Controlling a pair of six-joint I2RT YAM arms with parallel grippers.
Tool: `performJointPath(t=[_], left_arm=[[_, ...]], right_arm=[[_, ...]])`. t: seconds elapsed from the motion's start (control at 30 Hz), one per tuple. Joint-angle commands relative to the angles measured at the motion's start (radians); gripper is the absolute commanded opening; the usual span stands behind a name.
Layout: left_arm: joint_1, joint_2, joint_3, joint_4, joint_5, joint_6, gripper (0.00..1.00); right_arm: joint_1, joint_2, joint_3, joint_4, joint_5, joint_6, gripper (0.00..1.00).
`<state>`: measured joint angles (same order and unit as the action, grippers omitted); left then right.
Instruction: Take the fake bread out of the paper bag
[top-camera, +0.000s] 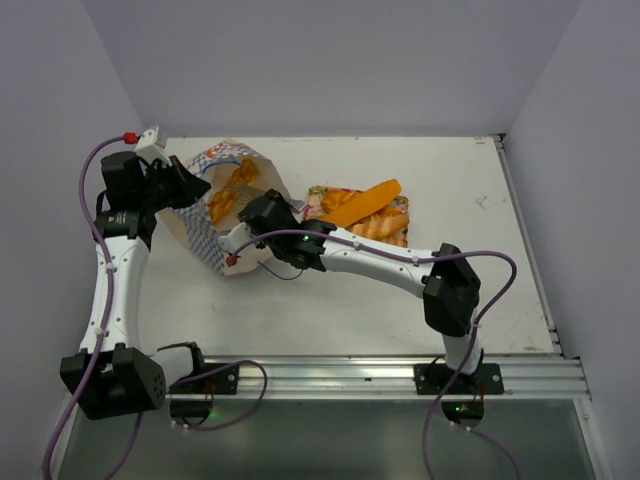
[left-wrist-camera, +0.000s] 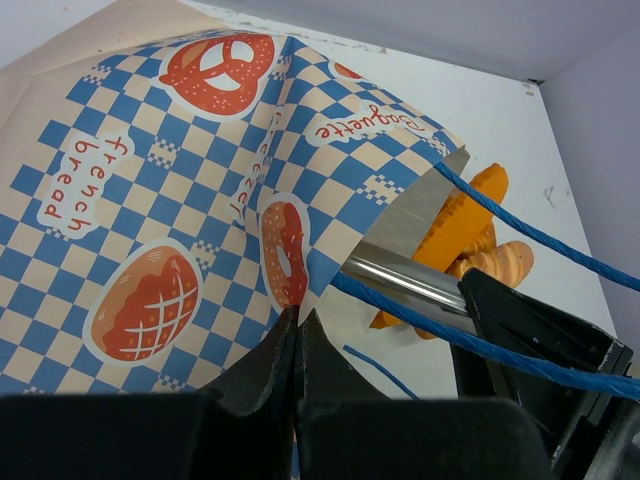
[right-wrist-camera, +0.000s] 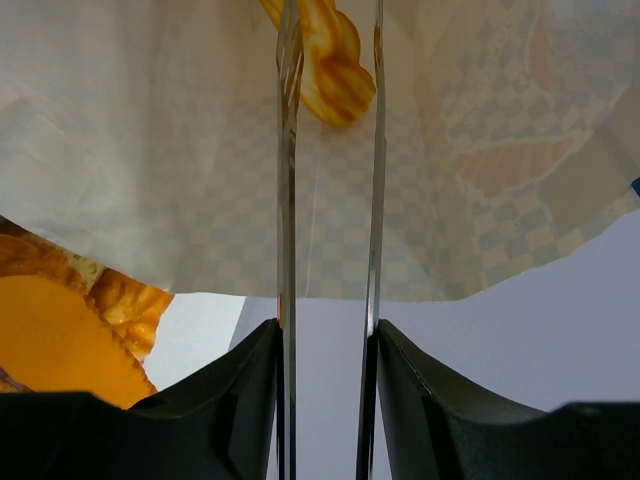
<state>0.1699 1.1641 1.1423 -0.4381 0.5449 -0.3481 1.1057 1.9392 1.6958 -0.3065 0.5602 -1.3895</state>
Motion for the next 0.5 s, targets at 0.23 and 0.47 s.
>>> performJointPath(t=[0.23,0.47], left_arm=[[0.005,-0.007,0.043,0.009,0.033,0.012,0.0],[0.005,-0.003,0.046,0.007,0.033,0.014,0.0]], right_arm=[[-0.04,0.029,0.079,0.017,0.04,-0.039,0.46],[-0.072,0.056,0.1,-0.026,0.02,-0.026,0.46]])
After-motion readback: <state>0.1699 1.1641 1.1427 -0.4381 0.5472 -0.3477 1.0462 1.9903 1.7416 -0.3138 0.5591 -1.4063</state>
